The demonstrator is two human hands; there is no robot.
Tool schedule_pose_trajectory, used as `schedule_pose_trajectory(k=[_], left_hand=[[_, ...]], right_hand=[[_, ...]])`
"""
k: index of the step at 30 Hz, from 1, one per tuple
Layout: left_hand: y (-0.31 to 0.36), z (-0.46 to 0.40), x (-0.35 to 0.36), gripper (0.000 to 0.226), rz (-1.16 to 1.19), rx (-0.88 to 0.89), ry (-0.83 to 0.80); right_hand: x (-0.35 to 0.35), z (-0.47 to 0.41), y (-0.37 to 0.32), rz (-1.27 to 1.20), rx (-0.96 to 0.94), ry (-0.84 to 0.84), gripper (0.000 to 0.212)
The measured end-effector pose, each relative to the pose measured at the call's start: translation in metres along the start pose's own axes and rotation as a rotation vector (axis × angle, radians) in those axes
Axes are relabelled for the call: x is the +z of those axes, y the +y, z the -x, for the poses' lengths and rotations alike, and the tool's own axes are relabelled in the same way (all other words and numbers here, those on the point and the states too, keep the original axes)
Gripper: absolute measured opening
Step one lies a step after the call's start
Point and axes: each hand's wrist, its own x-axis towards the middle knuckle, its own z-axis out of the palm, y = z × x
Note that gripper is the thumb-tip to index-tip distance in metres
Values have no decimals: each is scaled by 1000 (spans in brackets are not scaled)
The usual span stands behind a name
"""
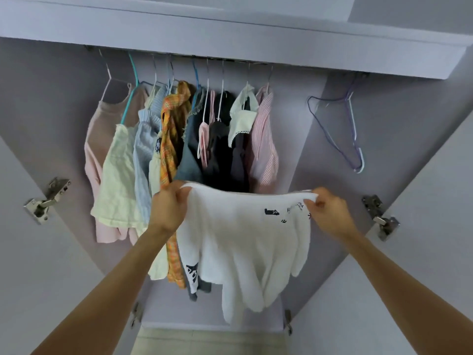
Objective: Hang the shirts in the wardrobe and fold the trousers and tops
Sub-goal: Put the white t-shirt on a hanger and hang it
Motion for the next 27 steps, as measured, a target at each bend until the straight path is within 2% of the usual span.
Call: schedule_pose_trajectory(k=[2, 4, 6, 9, 14, 17, 19, 22, 24, 27], left_hand=[[19, -14, 17, 27, 60, 30, -133], [41, -22, 30, 24, 112, 83, -182], [58, -29, 41, 20, 155, 137, -212], [78, -43, 53, 18, 157, 179, -257], [89, -69, 58, 18, 118, 270, -294], [91, -79, 59, 19, 87, 279, -319], [90, -84, 60, 18, 81, 272, -324], [89, -86, 59, 18, 69, 274, -330], [89, -85, 57, 18, 57, 275, -332], [89, -82, 55, 18, 38, 267, -345]], right_hand=[[-7, -19, 0, -43, -1, 40, 22], [-19, -40, 3, -25, 20, 165, 34], [-30, -66, 12, 214, 62, 229, 40], [-46, -103, 30, 609, 64, 223, 38], [-53, -148, 44, 727, 91, 274, 42], [-49, -160, 47, 847, 88, 238, 41], [-50, -160, 41, 916, 127, 143, 33], [-65, -157, 28, 898, 218, 129, 18], [-57, -166, 32, 792, 165, 119, 23], [-53, -168, 35, 714, 84, 252, 26]])
